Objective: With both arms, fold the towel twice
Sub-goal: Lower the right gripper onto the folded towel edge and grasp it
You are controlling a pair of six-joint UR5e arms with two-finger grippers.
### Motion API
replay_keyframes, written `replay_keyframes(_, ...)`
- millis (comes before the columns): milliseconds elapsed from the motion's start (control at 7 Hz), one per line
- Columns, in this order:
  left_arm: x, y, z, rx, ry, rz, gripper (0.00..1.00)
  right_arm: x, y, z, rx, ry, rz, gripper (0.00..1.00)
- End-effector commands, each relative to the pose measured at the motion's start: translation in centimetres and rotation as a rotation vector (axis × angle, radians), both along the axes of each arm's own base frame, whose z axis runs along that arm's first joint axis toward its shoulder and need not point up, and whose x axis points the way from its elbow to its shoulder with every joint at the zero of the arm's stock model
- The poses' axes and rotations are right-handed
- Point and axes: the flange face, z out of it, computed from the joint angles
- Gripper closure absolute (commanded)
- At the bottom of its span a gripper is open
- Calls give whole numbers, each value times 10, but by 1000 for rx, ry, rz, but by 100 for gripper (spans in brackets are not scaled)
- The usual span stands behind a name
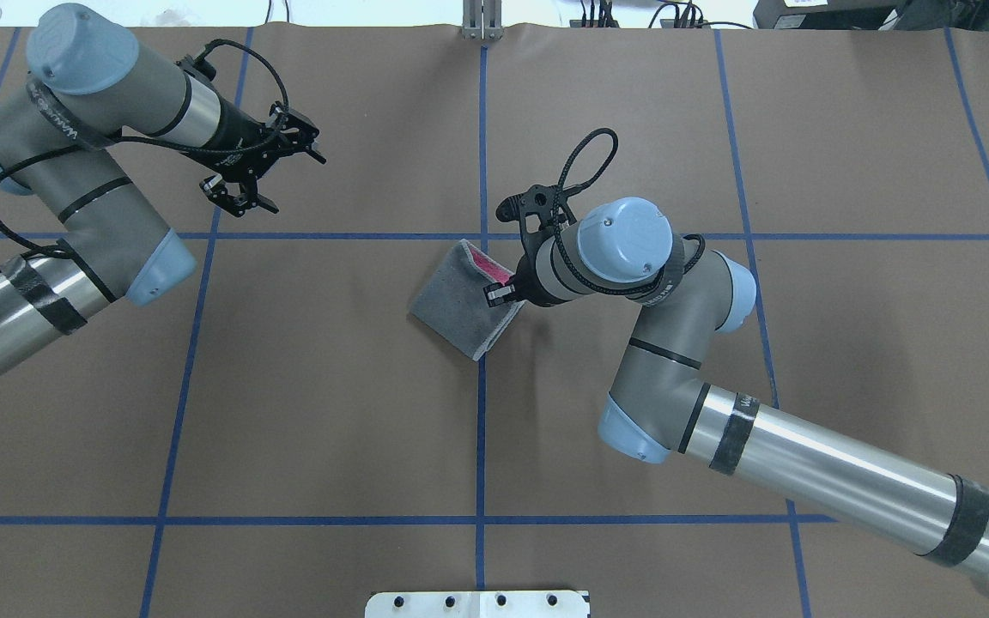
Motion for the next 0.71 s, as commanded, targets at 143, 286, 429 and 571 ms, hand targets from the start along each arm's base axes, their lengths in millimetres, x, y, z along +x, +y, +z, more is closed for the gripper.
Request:
replay_keyframes(143, 1, 0, 1, -2, -1, 0, 0, 6, -4, -3, 7, -9, 8, 100)
replay_keyframes(286, 2, 0, 3, -5, -4, 2, 0, 16, -15, -6, 10, -15, 27, 100)
replay_keyframes(429, 3, 1, 3, -7, -4, 3, 0, 22, -22, -8, 11, -16, 39, 100)
replay_keyframes(571, 4, 1, 3, -7, -4, 4, 0, 30, -31, -6, 10, -12, 54, 100)
